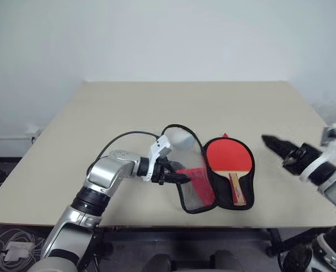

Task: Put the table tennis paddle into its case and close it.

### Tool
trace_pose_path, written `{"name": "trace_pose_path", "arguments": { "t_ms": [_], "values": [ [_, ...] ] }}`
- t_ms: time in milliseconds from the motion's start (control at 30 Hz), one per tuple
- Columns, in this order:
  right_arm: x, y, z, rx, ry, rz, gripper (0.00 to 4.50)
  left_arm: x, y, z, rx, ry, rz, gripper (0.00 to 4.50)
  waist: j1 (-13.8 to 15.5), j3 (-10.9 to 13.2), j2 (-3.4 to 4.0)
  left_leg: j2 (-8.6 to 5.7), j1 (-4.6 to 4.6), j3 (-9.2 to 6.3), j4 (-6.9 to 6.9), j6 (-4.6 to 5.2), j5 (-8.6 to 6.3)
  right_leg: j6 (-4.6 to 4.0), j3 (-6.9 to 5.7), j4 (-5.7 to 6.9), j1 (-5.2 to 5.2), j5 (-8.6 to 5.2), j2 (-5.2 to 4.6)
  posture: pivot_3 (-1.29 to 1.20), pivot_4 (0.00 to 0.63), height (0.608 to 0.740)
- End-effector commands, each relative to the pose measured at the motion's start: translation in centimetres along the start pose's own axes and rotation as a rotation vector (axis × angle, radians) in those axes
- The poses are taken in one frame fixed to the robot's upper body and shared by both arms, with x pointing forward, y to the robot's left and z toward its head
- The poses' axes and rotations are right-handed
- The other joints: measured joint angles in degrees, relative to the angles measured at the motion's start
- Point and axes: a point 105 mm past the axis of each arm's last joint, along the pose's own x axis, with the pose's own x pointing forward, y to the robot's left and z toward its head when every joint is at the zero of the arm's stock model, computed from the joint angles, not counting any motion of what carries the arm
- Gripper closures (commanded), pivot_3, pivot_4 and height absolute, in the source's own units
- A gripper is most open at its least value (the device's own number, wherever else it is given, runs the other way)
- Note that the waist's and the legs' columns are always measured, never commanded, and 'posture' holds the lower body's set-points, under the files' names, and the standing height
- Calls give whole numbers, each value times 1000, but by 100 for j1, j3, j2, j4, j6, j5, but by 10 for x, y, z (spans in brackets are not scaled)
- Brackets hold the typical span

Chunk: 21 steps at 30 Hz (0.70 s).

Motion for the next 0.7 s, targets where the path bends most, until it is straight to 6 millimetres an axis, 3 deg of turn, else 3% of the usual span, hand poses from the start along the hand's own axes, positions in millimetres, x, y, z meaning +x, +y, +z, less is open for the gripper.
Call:
{"name": "trace_pose_path", "arguments": {
  "t_ms": [33, 333, 567, 700],
  "values": [
    [-6, -3, 24, 20, -144, 3, 323, 6, -16, 30, 103, -45, -82, 1394, 32, -1, -3, 0, 0, -1, 0, 0, 0, 0, 0, 0, 1, 0, 0, 0, 0, 716],
    [0, -8, 20, -7, -165, -36, 323, 25, -41, 79, 117, -198, -249, 1394, -12, -1, 1, 0, 0, 7, 0, 0, 0, 0, 9, 1, -2, 0, -1, 0, 0, 716],
    [3, -18, 24, -7, -227, -85, 323, 56, -38, 75, 78, -182, -255, 1394, -15, -1, 2, 1, 1, 8, 0, 1, 1, 0, 9, -1, -2, 0, -1, 0, 0, 716],
    [7, -19, 13, -33, -184, -100, 323, 64, -35, 69, 33, -179, -246, 1394, -23, 0, 3, 0, 0, 7, 0, 2, 1, 0, 10, -2, -2, 0, -1, 0, 0, 716]
  ]
}}
